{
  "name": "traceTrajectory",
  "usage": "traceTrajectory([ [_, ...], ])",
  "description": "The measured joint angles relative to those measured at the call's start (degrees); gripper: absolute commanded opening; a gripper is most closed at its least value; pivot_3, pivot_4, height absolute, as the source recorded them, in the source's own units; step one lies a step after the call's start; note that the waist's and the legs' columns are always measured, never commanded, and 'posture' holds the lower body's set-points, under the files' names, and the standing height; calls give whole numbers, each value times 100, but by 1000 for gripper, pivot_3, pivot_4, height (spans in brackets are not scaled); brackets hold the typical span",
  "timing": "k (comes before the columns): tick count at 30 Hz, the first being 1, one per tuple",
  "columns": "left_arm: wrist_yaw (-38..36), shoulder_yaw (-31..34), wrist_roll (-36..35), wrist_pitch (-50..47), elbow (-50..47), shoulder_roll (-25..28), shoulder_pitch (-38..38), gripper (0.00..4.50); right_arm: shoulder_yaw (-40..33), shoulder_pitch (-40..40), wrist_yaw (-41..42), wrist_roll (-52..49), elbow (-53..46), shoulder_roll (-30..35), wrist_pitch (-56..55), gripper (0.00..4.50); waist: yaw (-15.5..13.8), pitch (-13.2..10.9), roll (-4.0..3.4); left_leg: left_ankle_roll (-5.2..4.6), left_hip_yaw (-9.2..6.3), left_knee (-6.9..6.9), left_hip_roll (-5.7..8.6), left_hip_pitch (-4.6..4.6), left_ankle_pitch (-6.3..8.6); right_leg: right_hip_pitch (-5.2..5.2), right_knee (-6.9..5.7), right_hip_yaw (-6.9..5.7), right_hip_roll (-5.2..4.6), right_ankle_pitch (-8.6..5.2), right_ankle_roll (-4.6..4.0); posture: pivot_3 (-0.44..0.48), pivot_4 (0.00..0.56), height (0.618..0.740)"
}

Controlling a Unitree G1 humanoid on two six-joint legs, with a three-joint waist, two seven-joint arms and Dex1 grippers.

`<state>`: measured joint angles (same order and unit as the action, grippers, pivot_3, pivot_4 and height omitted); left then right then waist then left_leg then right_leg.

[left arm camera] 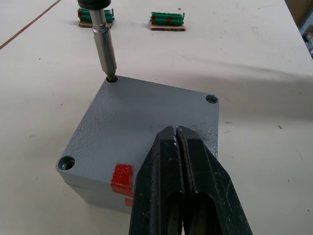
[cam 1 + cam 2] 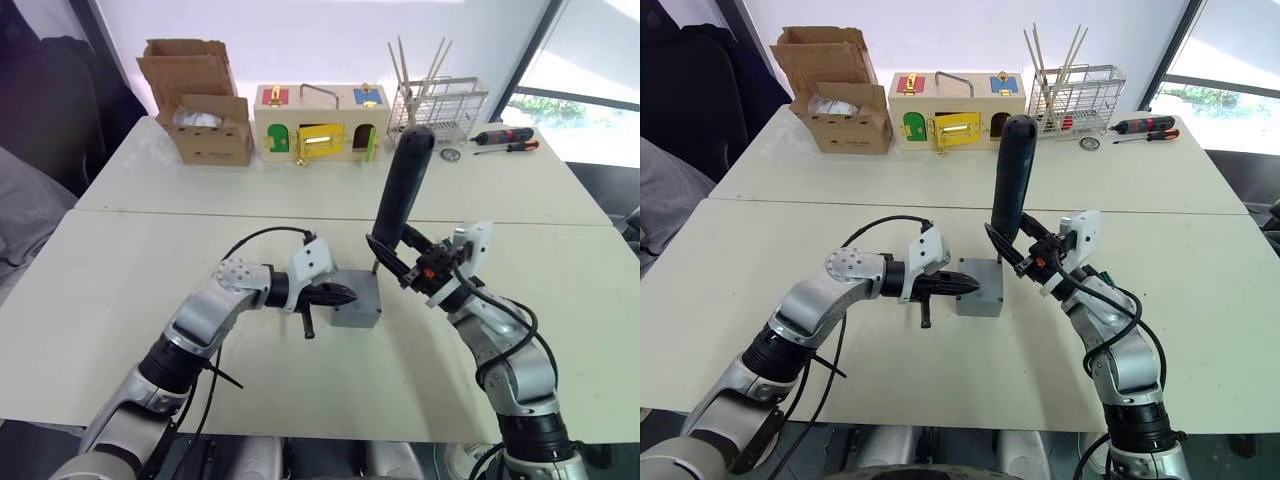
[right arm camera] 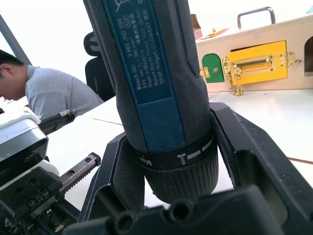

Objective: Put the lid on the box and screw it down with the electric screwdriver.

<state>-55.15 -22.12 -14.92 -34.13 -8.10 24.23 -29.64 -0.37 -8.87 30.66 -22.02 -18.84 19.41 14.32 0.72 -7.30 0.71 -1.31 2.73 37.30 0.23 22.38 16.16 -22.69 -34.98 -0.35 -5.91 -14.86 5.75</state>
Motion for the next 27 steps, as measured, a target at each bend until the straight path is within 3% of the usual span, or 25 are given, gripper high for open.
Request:
traceTrajectory([
  [3, -2, -4, 2, 88, -53, -2, 29, 0, -152, -286, -294, -369, -378, 186, 897, 1827, -1, -34, -29, -1, 4, 1, 2, 26, -10, -11, -2, 0, -4, 3, -5, 0, 150, 731],
  [6, -1, 37, -36, 101, -171, -4, 79, 0, -512, -825, -686, -868, -838, 451, 1828, 1827, -15, -55, -56, 4, 7, 8, 5, 112, -23, -105, -19, -1, -8, 9, -6, 0, 150, 731],
  [9, 80, 155, -137, 45, -276, -92, 135, 0, -1089, -1703, -1166, -1738, -1166, 762, 2708, 1827, -25, -76, -78, 4, 8, 0, 6, 128, -25, -123, -17, -6, -8, 9, -3, 0, 150, 731],
  [13, 436, 573, -533, -384, -391, -367, 174, 0, -2165, -3060, -2112, -3089, -1066, 1735, 4281, 1827, -52, -115, -69, 6, -7, 22, 7, 210, -29, -186, -25, -31, -7, 22, 19, 0, 150, 731],
  [17, 513, 1012, -888, -696, -977, -148, -103, 0, -2498, -2945, -1963, -3427, -112, 3186, 5555, 1827, -133, -139, -68, -8, 5, 23, 13, 216, -23, -180, -9, -34, -10, 22, 19, 0, 150, 731],
  [21, 301, 982, -1118, -883, -1754, 366, 28, 0, -1844, -1952, -1129, -2810, 1190, 5097, 6369, 1827, -149, -149, -81, -40, 21, 41, 28, 224, -5, -176, -2, -34, -20, 20, 18, 0, 150, 731],
  [24, 199, 726, -1104, -935, -2200, 800, 183, 0, -1643, -1807, -562, -2675, 2270, 5312, 6831, 1827, -62, -176, -106, -56, 49, 70, 28, 225, 4, -176, -6, -17, -12, 21, 21, 0, 150, 731],
  [27, 229, 564, -1107, -944, -2488, 850, 228, 0, -1300, -1787, 2, -2529, 2867, 5345, 6900, 1827, -1, -196, -117, -58, 54, 89, 25, 217, 4, -175, -20, -10, 8, 33, 43, 0, 150, 731],
])
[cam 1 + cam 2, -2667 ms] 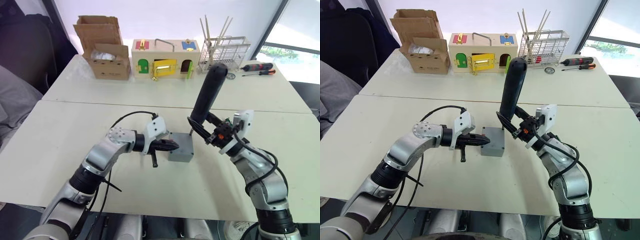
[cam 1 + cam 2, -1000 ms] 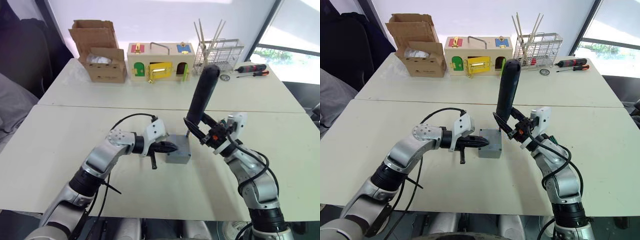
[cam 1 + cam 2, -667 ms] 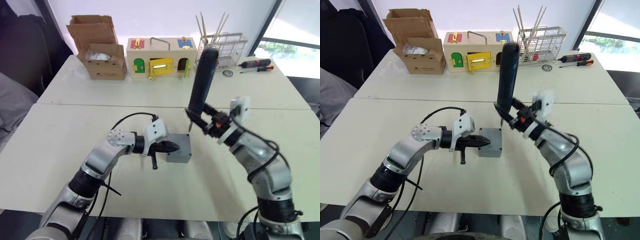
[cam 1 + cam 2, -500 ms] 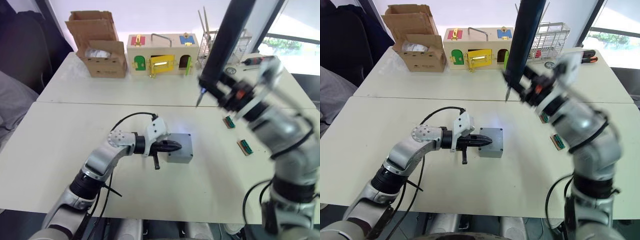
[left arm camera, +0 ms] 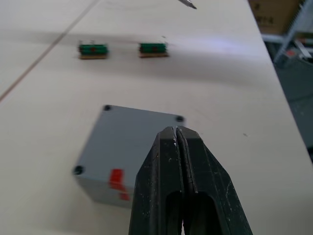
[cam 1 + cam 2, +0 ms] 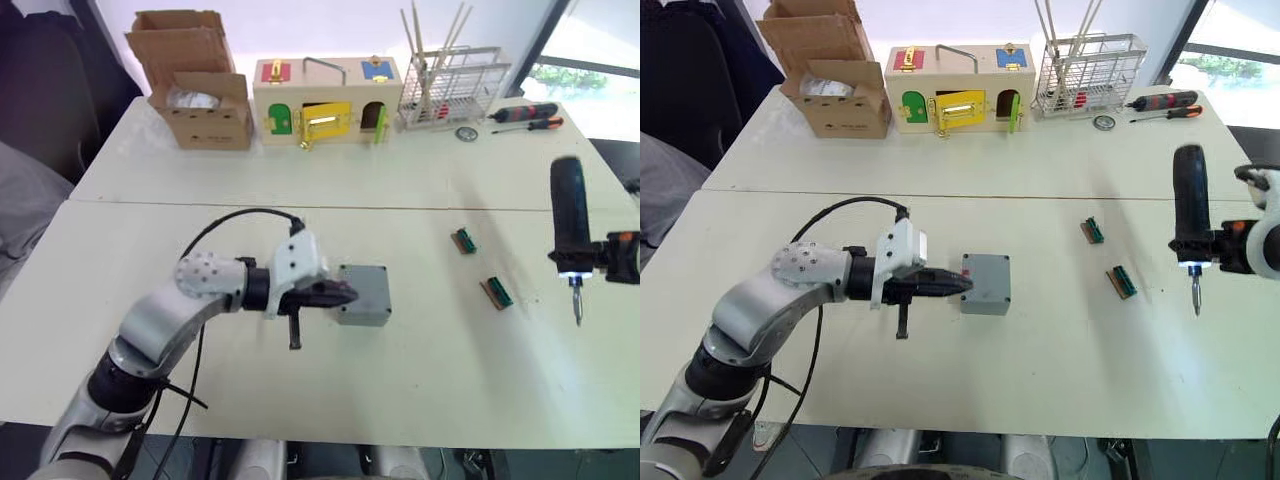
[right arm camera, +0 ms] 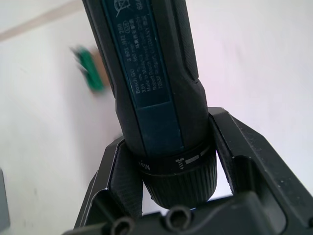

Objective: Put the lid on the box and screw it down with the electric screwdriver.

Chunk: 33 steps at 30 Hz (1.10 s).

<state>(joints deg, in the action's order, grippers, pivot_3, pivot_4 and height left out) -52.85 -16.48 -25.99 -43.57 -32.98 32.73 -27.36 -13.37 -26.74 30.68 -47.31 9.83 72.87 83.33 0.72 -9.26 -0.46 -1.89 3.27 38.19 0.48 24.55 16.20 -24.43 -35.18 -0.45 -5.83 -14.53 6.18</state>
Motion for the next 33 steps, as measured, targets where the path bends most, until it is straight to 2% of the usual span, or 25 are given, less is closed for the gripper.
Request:
traceTrajectory([
  [6, 184, -86, -54, -135, -396, 86, 189, 0, 871, -184, 712, 606, 976, -27, -191, 1827, -7, -16, 8, 11, -3, 7, -12, -13, -39, 5, -17, 11, 27, 2, -8, 0, 150, 731],
  [11, 376, -83, -77, -254, -428, 87, 229, 0, 1488, -570, 1029, 1248, 1754, -332, -502, 1827, -6, -18, 4, 11, -1, 8, -11, -13, -43, 5, -21, 13, 30, 15, 16, 0, 150, 731],
  [13, 437, -83, -78, -273, -423, 92, 232, 0, 1575, -707, 1184, 1452, 1912, -381, -630, 2853, -10, -21, 9, 12, -2, 8, -12, -12, -43, 5, -23, 13, 31, 21, 27, 0, 150, 731],
  [16, 443, -80, -76, -287, -379, 178, 232, 0, 1669, -827, 1320, 1731, 2006, -441, -892, 3945, -15, -21, 10, 12, -2, 9, -11, -12, -44, 6, -23, 13, 31, 28, 38, 0, 150, 731],
  [18, 456, -59, -64, -277, -297, 228, 231, 0, 1714, -858, 1348, 1898, 2025, -458, -981, 4479, -32, -21, 11, 13, -2, 10, -11, -12, -44, 7, -24, 12, 31, 28, 38, 0, 150, 731],
  [24, 689, 20, 202, -160, 215, 314, 100, 0, 1731, -1019, 1305, 2418, 2019, -582, -1609, 4479, -25, -23, 6, 14, -1, 25, -8, -12, -45, 11, -31, 13, 30, 31, 41, 0, 150, 731],
  [26, 1101, 250, 486, -209, 844, 307, -49, 0, 1449, -1414, 1365, 2428, 1564, -588, -2035, 4479, 14, -37, -24, 13, 3, 33, -9, -13, -45, 3, -44, 17, 31, 34, 48, 0, 150, 731],
  [29, 1296, 550, 589, -227, 1278, 313, -64, 0, 787, -1400, 1797, 1932, -1, -585, -2244, 4479, 7, -48, 8, 13, -14, 30, -30, -17, -44, 0, -70, 11, 52, 30, 51, 0, 150, 731],
  [31, 1154, 521, 575, -215, 1286, 373, 83, 0, 613, -742, 2086, 1748, -1315, -668, -2686, 4479, -44, -28, 64, 16, -46, 6, -39, -12, -45, 1, -75, 2, 66, 28, 50, 0, 150, 731],
  [33, 936, 335, 615, -194, 1279, 557, 222, 0, 811, 46, 2426, 1637, -2363, -700, -3038, 4479, -143, -31, 70, 21, -51, 4, -35, -6, -46, 1, -71, 5, 64, 27, 48, 0, 150, 731],
])
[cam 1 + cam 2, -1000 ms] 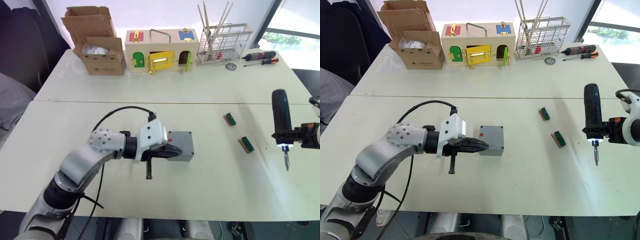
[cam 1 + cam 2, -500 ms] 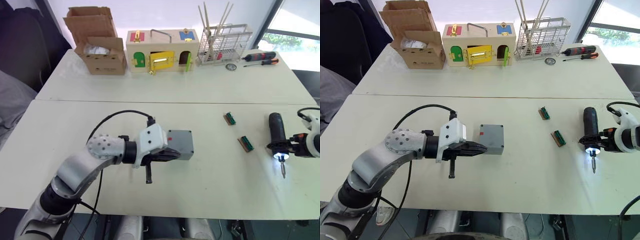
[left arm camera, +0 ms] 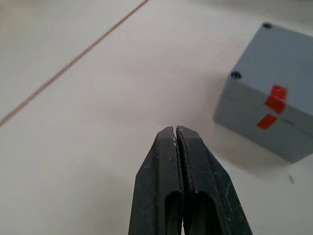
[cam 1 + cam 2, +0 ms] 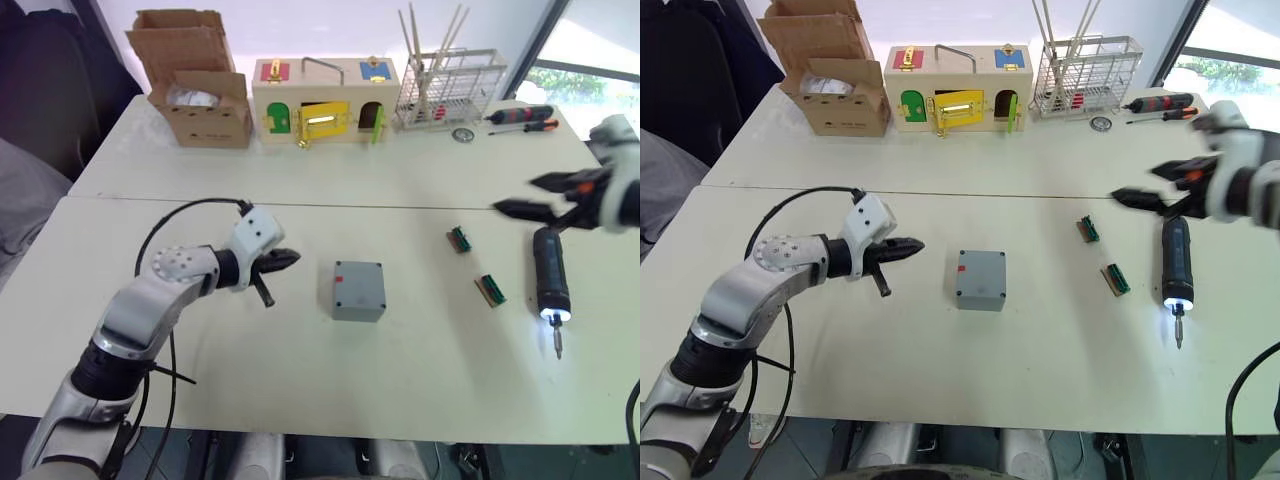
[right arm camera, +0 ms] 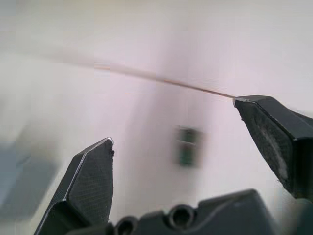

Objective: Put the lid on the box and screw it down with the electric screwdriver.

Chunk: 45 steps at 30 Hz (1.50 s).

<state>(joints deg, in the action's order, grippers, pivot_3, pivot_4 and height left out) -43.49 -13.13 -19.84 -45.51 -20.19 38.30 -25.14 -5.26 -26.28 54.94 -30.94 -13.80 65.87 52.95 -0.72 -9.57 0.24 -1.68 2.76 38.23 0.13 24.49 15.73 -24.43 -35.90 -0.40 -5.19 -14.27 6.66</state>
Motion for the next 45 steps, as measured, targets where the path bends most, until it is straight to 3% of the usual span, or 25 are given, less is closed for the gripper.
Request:
traceTrajectory([
  [5, -365, -419, 114, 182, -7, 52, 10, 0, 502, 1006, 289, -257, -1358, -247, -120, 4479, -71, -7, -6, -9, 19, 61, 33, 6, 4, 23, 19, 9, -43, 0, -13, 0, 150, 731],
  [9, -502, -784, 296, 263, 33, -106, -84, 0, 671, 1277, 132, -53, -1397, -508, -337, 4479, -62, 2, 14, -26, 4, 92, 27, -31, 17, 95, 65, 2, -55, -1, -43, 0, 150, 731],
  [15, -669, -1537, 851, 723, 534, -489, -490, 0, 1181, 1320, -197, 44, -1362, -1118, -222, 4479, -80, 1, 11, -3, 7, 89, 31, 2, 5, 57, 54, 4, -67, 9, -26, 0, 150, 731],
  [24, -708, -1640, 1414, 1478, 1807, -1128, -943, 0, 1445, 1263, -614, -132, -1762, -1648, 416, 4479, -76, 2, 11, -24, 2, 91, 29, -5, 15, 58, 32, -2, -64, 2, -41, 0, 150, 731],
  [30, -619, -1460, 1586, 1728, 2064, -1217, -906, 0, 1373, 1342, -748, -397, -2209, -1789, 605, 4479, -73, 2, 11, -26, 4, 93, 31, -3, 16, 58, 33, -5, -65, 11, -23, 0, 150, 731],
  [34, -616, -1281, 1602, 1737, 1838, -995, -684, 0, 1183, 1365, -695, -269, -2126, -1409, 404, 4479, -26, 2, 11, -26, 3, 92, 31, -5, 16, 59, 32, -4, -67, 10, -26, 0, 150, 731],
  [38, -889, -843, 1411, 1206, 568, -15, 123, 0, 1194, 833, -287, 700, -712, -684, -754, 4479, 152, 2, 8, -26, 10, 82, 27, -10, 16, 53, 34, 5, -65, 10, -25, 0, 150, 731],
  [45, -918, -991, 1224, 677, -23, -289, 289, 0, 1896, 402, 295, 1174, -55, -1208, -1570, 4479, 6, 3, 5, -23, 8, 92, 22, -5, 14, 53, 22, -5, -41, 13, -18, 0, 150, 731],
])
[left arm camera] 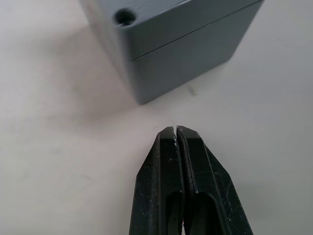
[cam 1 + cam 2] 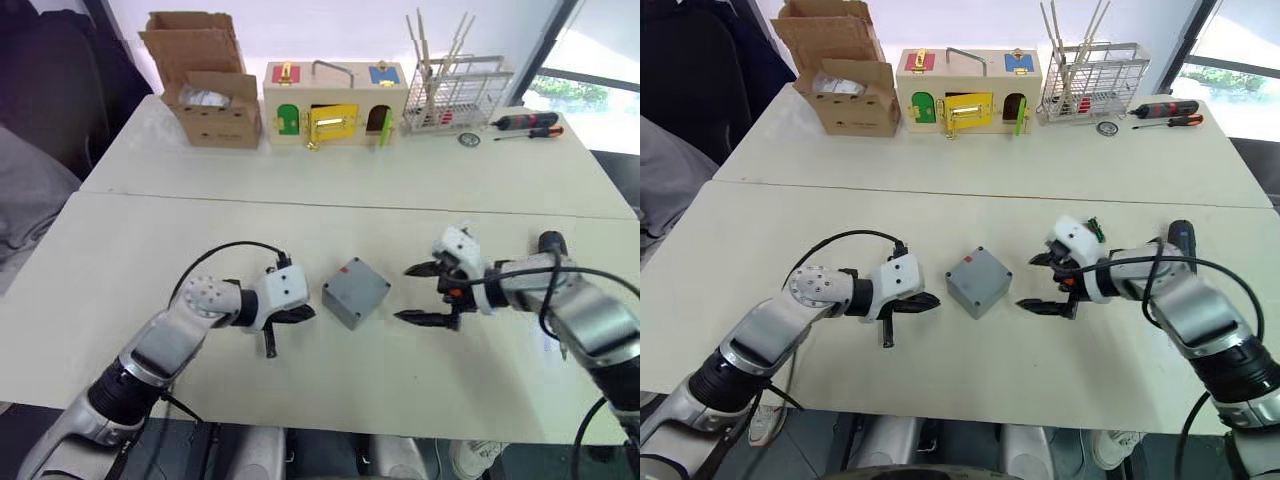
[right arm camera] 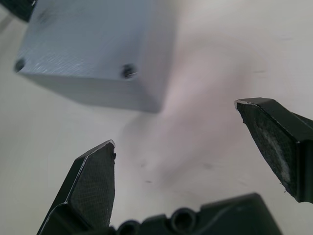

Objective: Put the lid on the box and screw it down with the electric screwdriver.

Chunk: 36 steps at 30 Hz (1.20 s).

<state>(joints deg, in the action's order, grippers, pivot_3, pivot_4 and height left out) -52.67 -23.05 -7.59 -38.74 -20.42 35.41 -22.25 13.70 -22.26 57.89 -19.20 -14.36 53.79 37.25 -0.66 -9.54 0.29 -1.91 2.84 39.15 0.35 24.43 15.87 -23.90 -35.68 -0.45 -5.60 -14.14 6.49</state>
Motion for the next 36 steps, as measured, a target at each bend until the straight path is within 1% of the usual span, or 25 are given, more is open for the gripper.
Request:
traceTrajectory([
  [4, 196, -122, 78, -66, 130, -354, -174, 0, 39, -73, 130, -74, -186, -174, 128, 4479, -24, 0, 1, -2, -2, 5, 5, 0, 1, 6, 0, 0, -2, 0, 0, 0, 150, 731],
  [8, 326, -138, 189, -29, 400, -483, -362, 0, 25, 5, 154, -238, -447, -209, 382, 4479, -10, 0, 1, -3, -3, 4, 5, 0, 1, 2, -7, -1, -1, 1, 2, 0, 150, 731],
  [13, 407, -140, 217, 91, 706, -658, -523, 0, -142, 303, 20, -371, -845, -212, 762, 4479, -16, 0, 2, -2, -3, 6, 5, -1, 1, 0, -16, 0, -3, 1, 2, 0, 150, 731],
  [21, 471, -138, 282, 207, 908, -755, -600, 0, -379, 530, -210, -592, -1240, -219, 1142, 4479, -12, 0, 1, -1, -2, 6, 5, -1, 0, -8, -27, 1, -3, 0, 2, 0, 150, 731],
  [31, 646, -80, 372, 335, 1039, -891, -635, 0, -703, 615, -414, -979, -1489, -249, 1533, 4479, -14, 0, 2, -1, -3, 6, 5, 0, 0, -9, -28, 1, -4, 0, 2, 0, 150, 731],
  [36, 775, -27, 376, 416, 1083, -952, -636, 0, -1004, 665, -479, -1173, -1627, -143, 1723, 4479, -21, 0, 2, -1, -3, 6, 5, 0, 0, -9, -28, 1, -6, 0, 2, 0, 150, 731],
])
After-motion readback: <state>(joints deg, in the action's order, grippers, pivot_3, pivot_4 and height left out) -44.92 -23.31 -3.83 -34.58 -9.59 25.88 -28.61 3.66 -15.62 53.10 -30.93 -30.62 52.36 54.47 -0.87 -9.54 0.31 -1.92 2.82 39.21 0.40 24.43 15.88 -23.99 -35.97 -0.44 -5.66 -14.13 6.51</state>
